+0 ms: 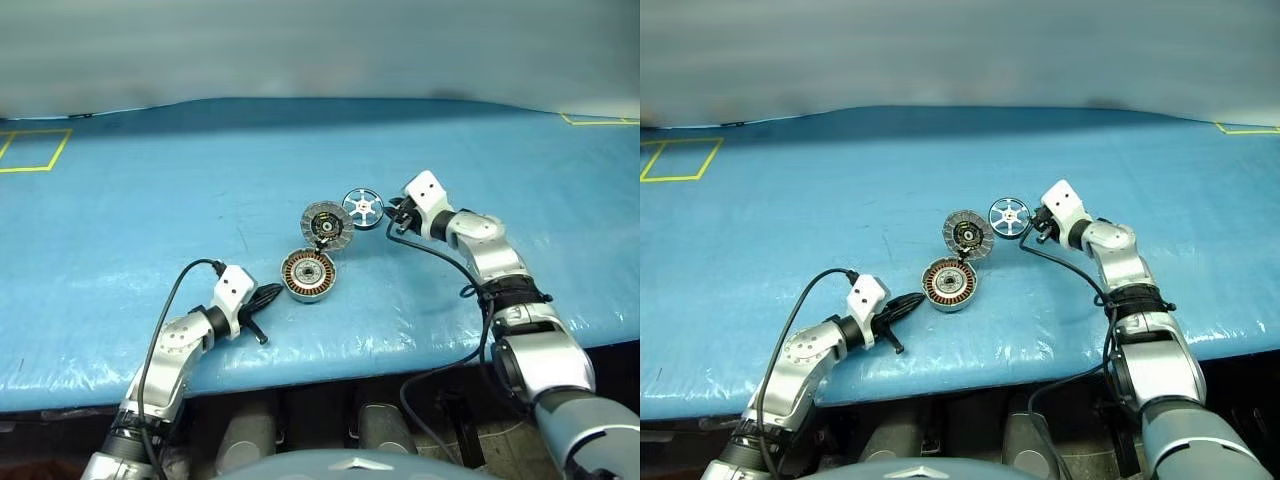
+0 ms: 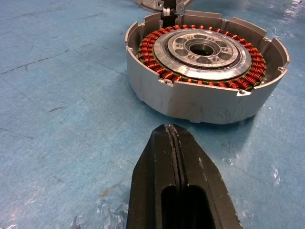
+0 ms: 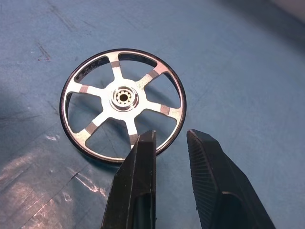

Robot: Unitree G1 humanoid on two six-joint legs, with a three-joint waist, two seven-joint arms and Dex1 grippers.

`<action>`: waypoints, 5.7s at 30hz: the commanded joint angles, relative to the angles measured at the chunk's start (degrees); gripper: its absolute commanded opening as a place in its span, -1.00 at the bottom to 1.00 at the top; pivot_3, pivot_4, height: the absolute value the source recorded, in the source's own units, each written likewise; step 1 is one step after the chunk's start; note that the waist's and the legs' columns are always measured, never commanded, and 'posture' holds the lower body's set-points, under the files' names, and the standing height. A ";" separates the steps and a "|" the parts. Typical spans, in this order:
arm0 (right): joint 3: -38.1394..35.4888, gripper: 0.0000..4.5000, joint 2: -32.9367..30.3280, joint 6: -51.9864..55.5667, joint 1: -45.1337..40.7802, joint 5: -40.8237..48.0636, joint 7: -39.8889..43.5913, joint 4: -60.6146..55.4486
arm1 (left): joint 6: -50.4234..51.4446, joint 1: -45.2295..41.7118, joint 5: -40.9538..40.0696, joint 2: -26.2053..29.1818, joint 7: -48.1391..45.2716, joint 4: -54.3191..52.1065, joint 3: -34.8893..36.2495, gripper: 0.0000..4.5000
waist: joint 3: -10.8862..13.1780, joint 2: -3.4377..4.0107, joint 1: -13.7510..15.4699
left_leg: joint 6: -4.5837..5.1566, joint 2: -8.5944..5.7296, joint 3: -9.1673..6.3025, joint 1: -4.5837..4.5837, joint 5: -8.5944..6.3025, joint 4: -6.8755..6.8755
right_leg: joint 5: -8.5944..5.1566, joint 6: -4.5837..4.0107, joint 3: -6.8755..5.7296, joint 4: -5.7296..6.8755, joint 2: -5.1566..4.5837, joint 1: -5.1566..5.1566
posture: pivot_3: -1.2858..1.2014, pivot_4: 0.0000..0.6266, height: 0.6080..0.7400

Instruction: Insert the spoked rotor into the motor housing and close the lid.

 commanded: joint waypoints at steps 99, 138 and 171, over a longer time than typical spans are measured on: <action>9.16 -0.98 -1.73 23.04 31.99 11.26 1.41 -63.07 | -12.14 3.41 -5.02 -1.29 -7.11 3.43 2.69 -1.00 | 0.07 -0.23 1.70 | -0.02 0.09 -0.06 -0.09 -0.20 0.24 | -0.26 0.23 -0.40 0.04 -0.14 -0.27 | 0.03 -0.52 1.00; 10.45 -0.99 6.54 22.35 27.58 9.89 0.05 -49.96 | -12.90 3.53 -4.26 -1.06 -5.90 3.70 2.76 -1.00 | 0.04 -0.21 1.48 | -0.05 0.10 -0.06 0.04 -0.18 0.28 | -0.10 0.01 -0.38 0.11 -0.09 -0.15 | 0.03 -0.52 1.00; -7.22 -0.99 6.88 13.91 14.75 18.21 -2.12 -29.12 | -13.69 2.56 -4.72 -1.14 -6.28 4.80 3.48 -1.00 | -0.11 -0.18 -0.17 | -0.12 0.24 -0.01 0.27 -0.12 0.24 | -0.16 0.17 -0.31 0.14 0.06 0.18 | 0.03 -0.52 1.00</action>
